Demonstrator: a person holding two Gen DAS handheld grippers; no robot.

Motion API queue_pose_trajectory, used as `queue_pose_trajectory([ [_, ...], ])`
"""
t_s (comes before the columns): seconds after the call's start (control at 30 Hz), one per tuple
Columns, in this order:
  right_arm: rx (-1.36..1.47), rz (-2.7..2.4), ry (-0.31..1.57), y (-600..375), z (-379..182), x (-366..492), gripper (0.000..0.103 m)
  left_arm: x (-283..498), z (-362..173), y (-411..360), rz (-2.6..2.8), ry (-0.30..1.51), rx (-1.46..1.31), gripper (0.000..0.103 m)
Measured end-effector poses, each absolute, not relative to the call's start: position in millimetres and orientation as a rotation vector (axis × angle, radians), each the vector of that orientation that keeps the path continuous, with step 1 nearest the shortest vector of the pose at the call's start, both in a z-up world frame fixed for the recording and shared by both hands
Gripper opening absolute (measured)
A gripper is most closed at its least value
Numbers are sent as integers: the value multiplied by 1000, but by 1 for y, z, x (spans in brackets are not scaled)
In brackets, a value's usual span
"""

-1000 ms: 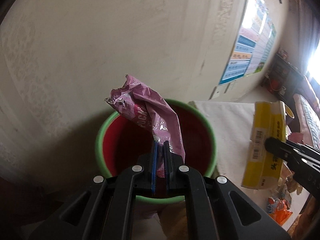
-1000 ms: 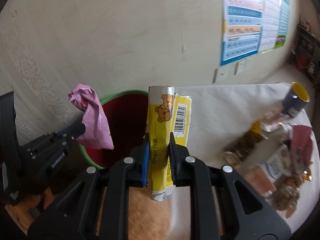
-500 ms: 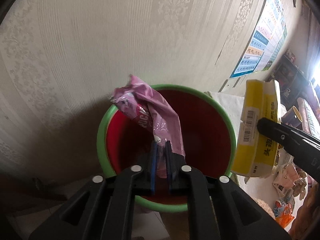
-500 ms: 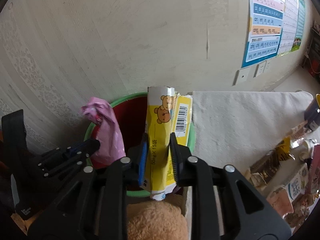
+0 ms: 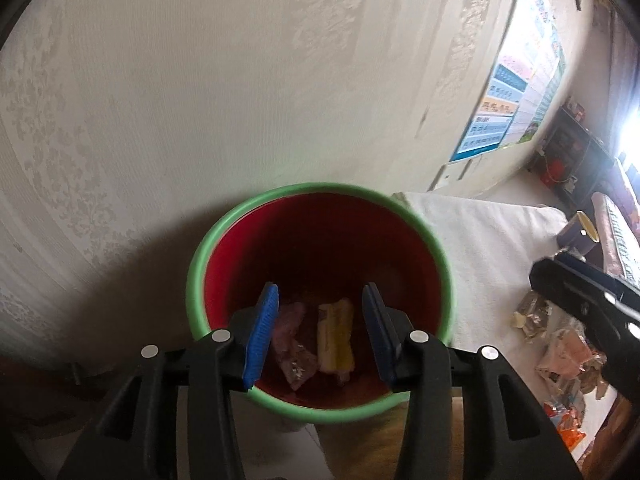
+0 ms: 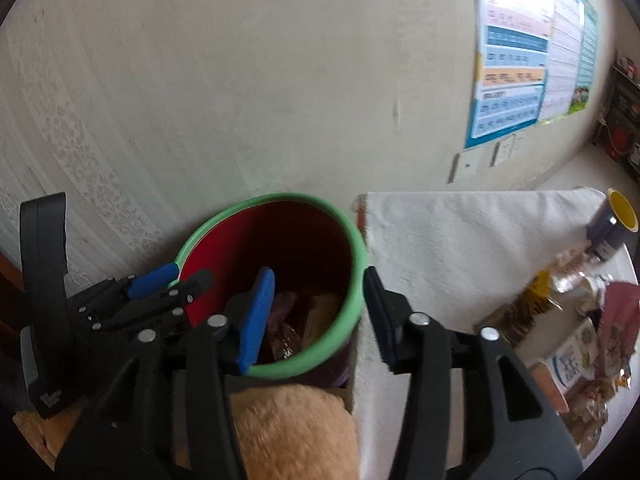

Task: Collect trash
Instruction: 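Carry the pink wrapper over the red bucket and release it with the left gripper, then grasp the brown cigarette box with the left gripper while the right gripper grasps crumpled foil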

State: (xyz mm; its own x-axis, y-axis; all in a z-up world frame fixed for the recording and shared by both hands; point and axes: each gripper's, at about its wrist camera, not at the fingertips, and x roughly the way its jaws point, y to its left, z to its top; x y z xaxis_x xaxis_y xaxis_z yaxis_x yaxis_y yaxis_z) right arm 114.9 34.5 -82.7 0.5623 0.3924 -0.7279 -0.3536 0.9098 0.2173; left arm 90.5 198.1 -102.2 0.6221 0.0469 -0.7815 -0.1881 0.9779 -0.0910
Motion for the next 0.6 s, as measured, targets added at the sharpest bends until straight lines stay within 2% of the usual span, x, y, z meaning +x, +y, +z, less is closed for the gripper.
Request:
queue_pose_trajectory([
  [0.27,99,308,903,-44,-88,64,51,75,-75,147,17,855,-168,43],
  [0.6,264,-82,970,-196,-132,11,52,59,-85,59,-172,921,-57,43],
])
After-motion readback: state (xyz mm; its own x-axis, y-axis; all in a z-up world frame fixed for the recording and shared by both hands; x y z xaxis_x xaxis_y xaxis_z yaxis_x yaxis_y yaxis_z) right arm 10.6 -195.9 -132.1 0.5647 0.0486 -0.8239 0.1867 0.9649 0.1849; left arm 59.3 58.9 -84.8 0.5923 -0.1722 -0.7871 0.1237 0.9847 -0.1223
